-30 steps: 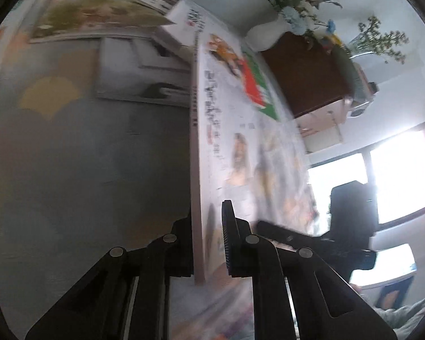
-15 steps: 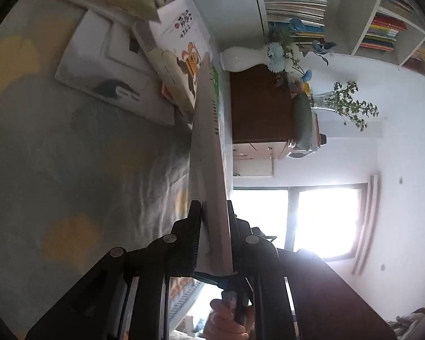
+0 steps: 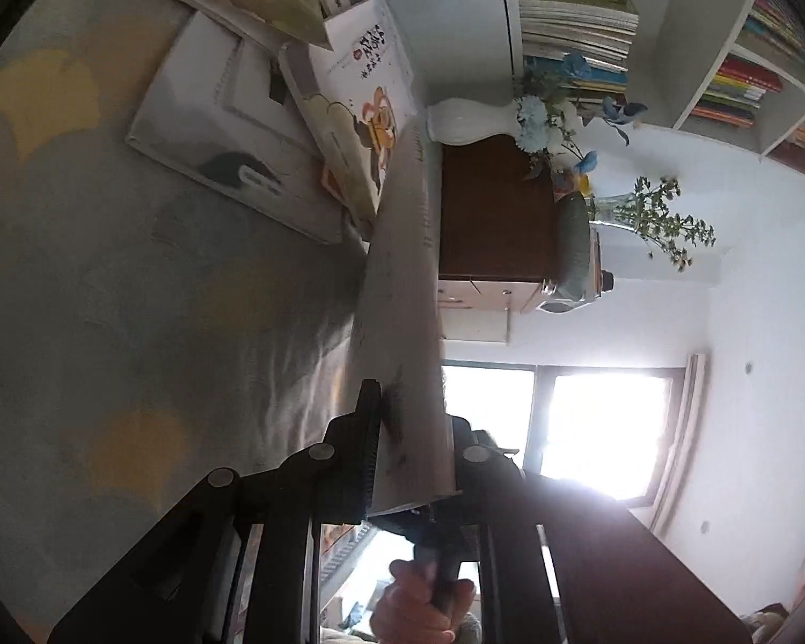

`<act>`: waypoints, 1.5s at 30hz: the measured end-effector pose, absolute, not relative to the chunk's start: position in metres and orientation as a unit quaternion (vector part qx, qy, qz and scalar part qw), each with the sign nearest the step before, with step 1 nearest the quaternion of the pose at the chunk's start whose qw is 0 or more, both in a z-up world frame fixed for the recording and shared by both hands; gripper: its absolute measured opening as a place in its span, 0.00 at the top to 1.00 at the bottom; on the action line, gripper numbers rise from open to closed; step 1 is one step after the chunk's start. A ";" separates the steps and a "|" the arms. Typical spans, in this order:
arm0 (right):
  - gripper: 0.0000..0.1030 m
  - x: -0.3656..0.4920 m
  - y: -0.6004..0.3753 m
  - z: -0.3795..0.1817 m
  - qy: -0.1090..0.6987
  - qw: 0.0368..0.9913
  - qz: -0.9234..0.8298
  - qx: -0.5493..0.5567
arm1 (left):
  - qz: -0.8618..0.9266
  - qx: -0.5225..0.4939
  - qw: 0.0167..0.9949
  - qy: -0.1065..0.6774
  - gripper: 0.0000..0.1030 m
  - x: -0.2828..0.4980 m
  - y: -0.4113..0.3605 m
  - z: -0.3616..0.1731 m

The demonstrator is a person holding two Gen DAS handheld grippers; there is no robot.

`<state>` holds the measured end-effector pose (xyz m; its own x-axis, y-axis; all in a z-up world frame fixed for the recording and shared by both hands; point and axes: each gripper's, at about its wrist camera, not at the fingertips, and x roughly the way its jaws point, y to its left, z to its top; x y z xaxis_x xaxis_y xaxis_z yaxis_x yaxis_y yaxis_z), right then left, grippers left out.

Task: Organize books
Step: 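Carry the mermaid book toward the white bottle and set it on the stack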

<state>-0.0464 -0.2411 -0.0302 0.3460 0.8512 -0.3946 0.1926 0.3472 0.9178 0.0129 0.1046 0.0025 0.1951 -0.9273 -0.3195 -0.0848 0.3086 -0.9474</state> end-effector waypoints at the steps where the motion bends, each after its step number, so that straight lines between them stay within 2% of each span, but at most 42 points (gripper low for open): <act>1: 0.43 -0.048 -0.238 -0.038 0.520 0.628 0.253 0.521 | -0.347 -0.477 0.609 0.531 0.89 0.013 0.103 0.004; 3: 0.43 -0.047 -0.236 -0.048 0.504 0.600 0.270 0.560 | -0.351 -0.484 0.602 0.529 0.89 0.012 0.100 0.003; 5: 0.52 -0.045 -0.237 -0.054 0.477 0.562 0.297 0.607 | -0.351 -0.488 0.597 0.532 0.89 0.012 0.099 0.001; 6: 0.60 -0.042 -0.239 -0.053 0.468 0.562 0.296 0.615 | -0.348 -0.480 0.602 0.535 0.89 0.012 0.099 0.000; 8: 0.71 -0.040 -0.241 -0.044 0.468 0.587 0.287 0.595 | -0.334 -0.440 0.629 0.547 0.89 0.013 0.099 0.002; 10: 0.79 -0.039 -0.241 -0.028 0.481 0.635 0.274 0.539 | -0.317 -0.357 0.672 0.567 0.89 0.012 0.090 0.009; 13: 0.80 -0.041 -0.229 0.002 0.513 0.728 0.238 0.387 | -0.303 -0.222 0.723 0.580 0.89 0.003 0.069 0.018; 17: 0.82 -0.048 -0.204 0.036 0.523 0.789 0.230 0.226 | -0.331 -0.143 0.751 0.553 0.89 -0.018 0.055 0.038; 19: 0.82 -0.057 -0.189 0.055 0.521 0.801 0.257 0.144 | -0.341 -0.127 0.758 0.542 0.88 -0.027 0.060 0.047; 22: 0.82 -0.070 -0.178 0.087 0.502 0.811 0.288 0.083 | -0.355 -0.155 0.754 0.530 0.86 -0.036 0.078 0.060; 29: 0.79 -0.067 -0.144 0.116 0.479 0.798 0.364 0.005 | -0.290 -0.187 0.795 0.498 0.85 -0.045 0.135 0.087; 34: 0.79 -0.034 -0.076 0.122 0.454 0.779 0.431 -0.012 | -0.195 -0.192 0.838 0.473 0.85 -0.033 0.193 0.095; 45: 0.79 0.050 0.058 0.093 0.475 0.706 0.525 -0.017 | -0.055 -0.246 0.862 0.440 0.85 0.005 0.304 0.062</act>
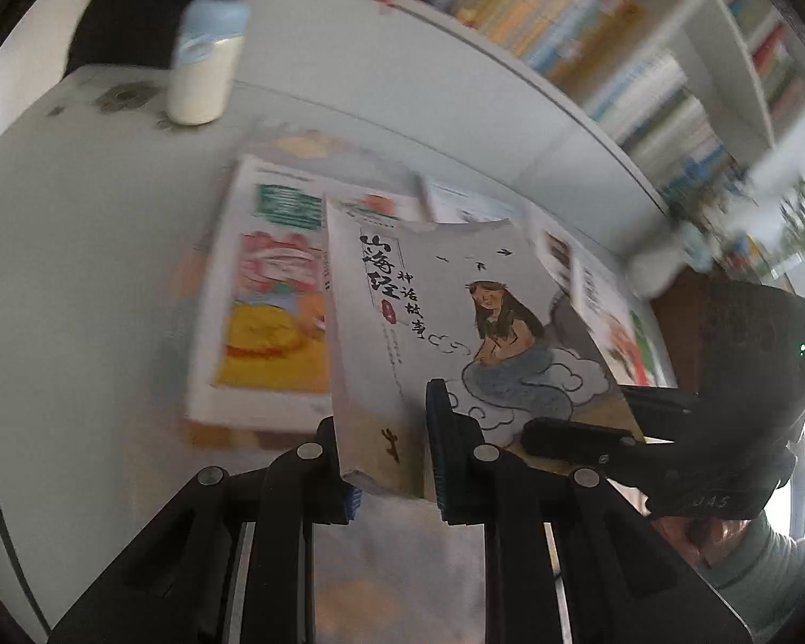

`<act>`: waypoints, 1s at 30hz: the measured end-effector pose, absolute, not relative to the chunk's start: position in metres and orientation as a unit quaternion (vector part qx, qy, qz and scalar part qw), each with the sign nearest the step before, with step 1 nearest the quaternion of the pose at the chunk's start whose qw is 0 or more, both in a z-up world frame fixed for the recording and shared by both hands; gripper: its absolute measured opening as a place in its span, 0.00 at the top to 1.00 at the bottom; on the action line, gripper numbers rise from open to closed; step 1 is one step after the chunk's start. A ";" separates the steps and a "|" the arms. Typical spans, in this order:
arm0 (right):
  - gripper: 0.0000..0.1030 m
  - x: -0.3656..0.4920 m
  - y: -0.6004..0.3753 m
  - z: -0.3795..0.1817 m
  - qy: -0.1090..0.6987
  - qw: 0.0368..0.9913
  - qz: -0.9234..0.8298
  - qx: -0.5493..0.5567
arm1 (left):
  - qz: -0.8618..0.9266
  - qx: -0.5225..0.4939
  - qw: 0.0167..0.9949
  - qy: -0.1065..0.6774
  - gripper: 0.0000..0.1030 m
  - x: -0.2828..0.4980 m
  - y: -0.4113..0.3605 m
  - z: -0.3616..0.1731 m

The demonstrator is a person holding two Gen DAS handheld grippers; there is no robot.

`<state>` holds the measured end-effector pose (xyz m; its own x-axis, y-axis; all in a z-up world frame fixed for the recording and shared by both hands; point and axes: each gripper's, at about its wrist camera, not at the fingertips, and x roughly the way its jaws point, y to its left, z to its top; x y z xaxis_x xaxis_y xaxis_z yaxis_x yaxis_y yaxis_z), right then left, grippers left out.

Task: Organize books
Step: 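Carry the mermaid book toward the white bottle and set it on the stack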

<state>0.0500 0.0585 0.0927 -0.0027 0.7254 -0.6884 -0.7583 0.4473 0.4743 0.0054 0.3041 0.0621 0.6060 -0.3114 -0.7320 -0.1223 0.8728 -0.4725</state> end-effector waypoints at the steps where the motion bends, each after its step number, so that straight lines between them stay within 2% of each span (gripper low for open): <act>1: 0.78 0.057 0.066 0.088 0.479 0.701 0.527 -0.014 | -0.050 -0.256 0.859 0.440 0.85 0.008 0.311 0.057; 8: 0.78 0.094 0.111 0.057 0.518 0.673 0.527 -0.017 | -0.017 -0.280 0.848 0.449 0.85 0.015 0.333 0.031; 11: 0.78 0.097 0.120 0.043 0.535 0.663 0.523 -0.025 | 0.006 -0.268 0.844 0.464 0.81 0.012 0.339 0.020; 17: 0.78 0.108 0.127 0.030 0.564 0.645 0.516 0.008 | 0.055 -0.264 0.848 0.456 0.79 -0.007 0.356 0.026; 20: 0.71 0.109 0.122 0.030 0.578 0.635 0.511 0.025 | 0.079 -0.245 0.849 0.462 0.79 -0.014 0.360 0.031; 25: 0.53 0.098 0.094 0.035 0.591 0.639 0.491 0.045 | 0.072 -0.232 0.856 0.458 0.78 -0.016 0.359 0.049; 30: 0.48 0.079 0.021 0.038 0.594 0.634 0.479 0.124 | 0.008 -0.209 0.869 0.449 0.78 0.001 0.327 0.077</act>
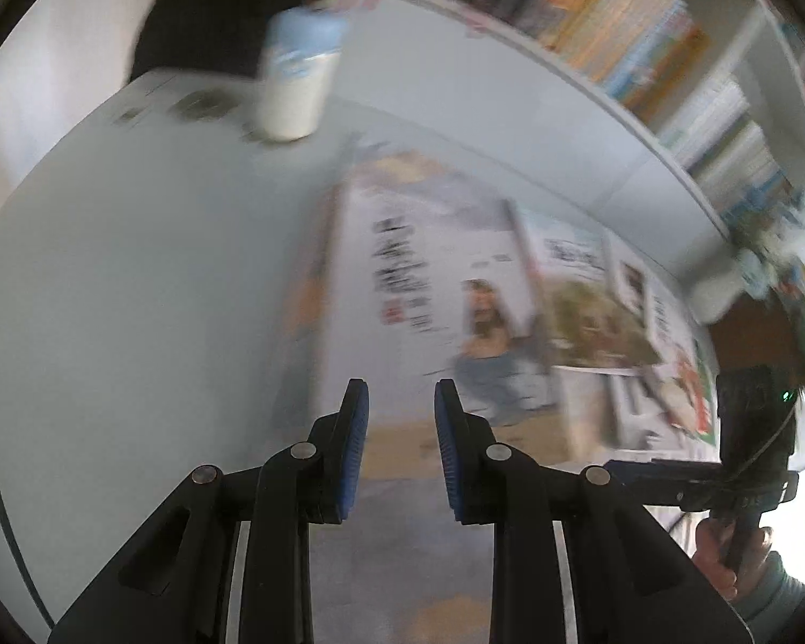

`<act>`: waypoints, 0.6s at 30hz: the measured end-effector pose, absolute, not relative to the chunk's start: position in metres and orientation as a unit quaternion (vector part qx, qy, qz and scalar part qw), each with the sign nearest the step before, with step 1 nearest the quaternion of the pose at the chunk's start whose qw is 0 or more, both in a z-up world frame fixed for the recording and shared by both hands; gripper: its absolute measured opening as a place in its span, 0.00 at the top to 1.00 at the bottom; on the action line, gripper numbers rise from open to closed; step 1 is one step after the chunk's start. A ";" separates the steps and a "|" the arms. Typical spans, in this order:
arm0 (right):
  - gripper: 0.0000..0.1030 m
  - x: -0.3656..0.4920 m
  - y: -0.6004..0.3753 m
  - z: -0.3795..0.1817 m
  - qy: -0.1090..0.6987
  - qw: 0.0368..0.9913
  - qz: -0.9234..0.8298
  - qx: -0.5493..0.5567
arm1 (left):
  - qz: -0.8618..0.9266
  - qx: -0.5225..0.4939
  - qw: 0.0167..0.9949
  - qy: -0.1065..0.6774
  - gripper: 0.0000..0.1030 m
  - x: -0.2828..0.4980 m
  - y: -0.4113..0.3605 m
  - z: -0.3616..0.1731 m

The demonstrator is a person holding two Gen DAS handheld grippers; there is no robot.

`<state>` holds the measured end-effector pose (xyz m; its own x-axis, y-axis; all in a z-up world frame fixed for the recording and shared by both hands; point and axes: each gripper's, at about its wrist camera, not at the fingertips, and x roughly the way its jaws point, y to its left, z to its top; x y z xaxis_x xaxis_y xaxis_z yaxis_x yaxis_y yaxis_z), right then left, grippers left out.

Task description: Organize books

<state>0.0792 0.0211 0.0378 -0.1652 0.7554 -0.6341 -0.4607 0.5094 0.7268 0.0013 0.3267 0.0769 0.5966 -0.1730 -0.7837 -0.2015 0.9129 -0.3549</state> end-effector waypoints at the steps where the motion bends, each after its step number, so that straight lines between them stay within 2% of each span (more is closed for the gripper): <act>1: 0.47 0.076 0.002 0.040 0.590 0.645 0.466 0.135 | -0.009 -0.201 0.870 0.450 0.78 0.007 0.315 0.082; 4: 0.47 0.068 -0.061 0.047 0.576 0.683 0.417 0.168 | -0.066 -0.182 0.871 0.451 0.73 0.027 0.271 0.092; 11: 0.47 0.075 -0.206 0.065 0.522 0.773 0.260 0.250 | -0.222 -0.113 0.844 0.475 0.73 0.118 0.134 0.086; 14: 0.41 0.085 -0.248 0.070 0.494 0.796 0.208 0.281 | -0.290 -0.114 0.801 0.511 0.73 0.161 0.093 0.066; 18: 0.40 0.102 -0.275 0.071 0.478 0.814 0.172 0.281 | -0.255 -0.076 0.814 0.517 0.73 0.204 0.062 0.051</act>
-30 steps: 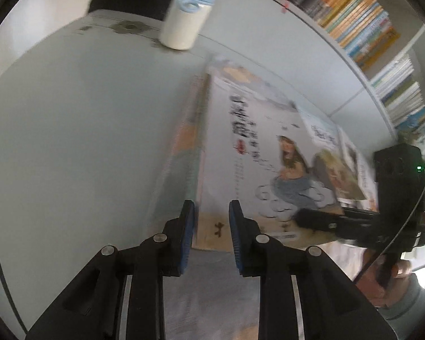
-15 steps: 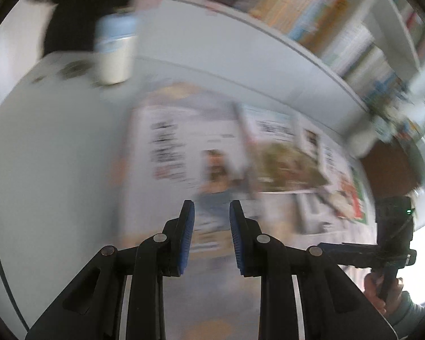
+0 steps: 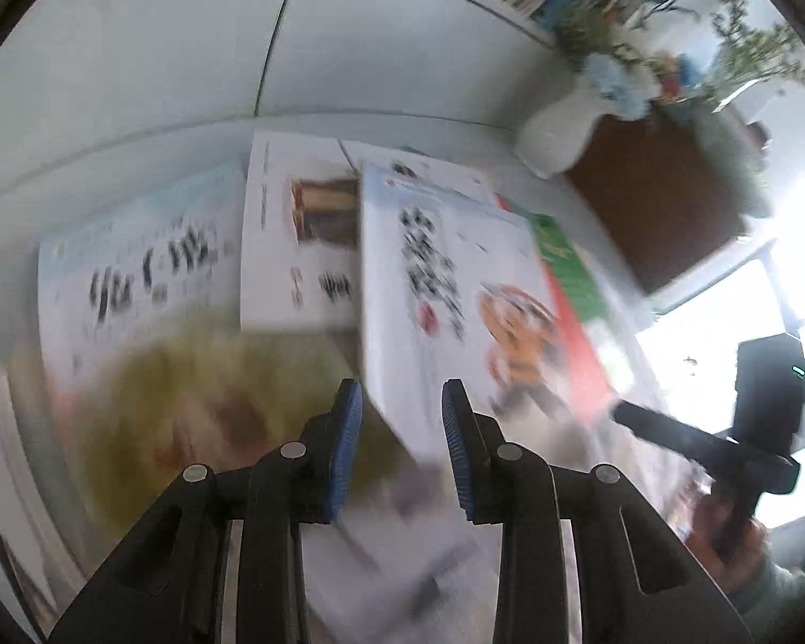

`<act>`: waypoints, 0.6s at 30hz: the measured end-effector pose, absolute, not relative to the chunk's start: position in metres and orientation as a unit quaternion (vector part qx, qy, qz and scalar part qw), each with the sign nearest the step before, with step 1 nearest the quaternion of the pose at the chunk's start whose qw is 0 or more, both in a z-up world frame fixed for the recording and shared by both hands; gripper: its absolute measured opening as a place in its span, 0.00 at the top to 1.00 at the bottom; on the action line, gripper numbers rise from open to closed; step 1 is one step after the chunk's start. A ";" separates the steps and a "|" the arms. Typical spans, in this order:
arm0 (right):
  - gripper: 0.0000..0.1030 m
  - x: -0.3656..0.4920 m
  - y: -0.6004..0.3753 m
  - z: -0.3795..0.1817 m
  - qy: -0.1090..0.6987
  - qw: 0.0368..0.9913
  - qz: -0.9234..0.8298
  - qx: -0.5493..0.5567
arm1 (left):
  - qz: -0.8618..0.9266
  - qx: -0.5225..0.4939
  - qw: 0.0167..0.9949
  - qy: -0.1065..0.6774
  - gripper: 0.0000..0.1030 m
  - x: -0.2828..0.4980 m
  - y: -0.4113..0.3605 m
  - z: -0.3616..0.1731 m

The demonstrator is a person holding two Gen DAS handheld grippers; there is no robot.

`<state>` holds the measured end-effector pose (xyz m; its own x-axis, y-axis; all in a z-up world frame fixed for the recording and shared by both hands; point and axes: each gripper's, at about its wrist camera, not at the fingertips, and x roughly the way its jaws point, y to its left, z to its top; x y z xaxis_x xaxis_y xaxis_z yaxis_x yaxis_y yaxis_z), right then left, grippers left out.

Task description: Organize books

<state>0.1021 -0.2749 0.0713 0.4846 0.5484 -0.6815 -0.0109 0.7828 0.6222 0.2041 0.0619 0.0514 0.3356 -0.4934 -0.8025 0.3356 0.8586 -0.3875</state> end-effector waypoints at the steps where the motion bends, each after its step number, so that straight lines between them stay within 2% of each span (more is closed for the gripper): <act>1: 0.40 0.106 -0.275 0.070 0.479 0.816 0.169 0.277 | -0.251 -0.078 0.815 0.517 0.73 0.211 0.058 0.050; 7: 0.41 0.132 -0.252 0.063 0.483 0.841 0.138 0.201 | -0.213 -0.045 0.822 0.526 0.73 0.230 0.047 0.033; 9: 0.52 0.141 -0.246 0.057 0.491 0.844 0.117 0.182 | -0.216 -0.067 0.822 0.522 0.73 0.230 0.050 0.031; 12: 0.61 0.144 -0.246 0.056 0.477 0.846 0.136 0.196 | -0.249 -0.086 0.799 0.541 0.70 0.229 0.045 0.028; 18: 0.61 0.131 -0.259 0.056 0.477 0.840 0.131 0.222 | -0.273 -0.076 0.795 0.537 0.70 0.204 0.029 0.042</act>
<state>0.1314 -0.2593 0.0561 0.5101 0.4315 -0.7441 -0.0078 0.8674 0.4976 0.2036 0.0291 0.0423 0.2743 -0.5154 -0.8119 0.3517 0.8395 -0.4141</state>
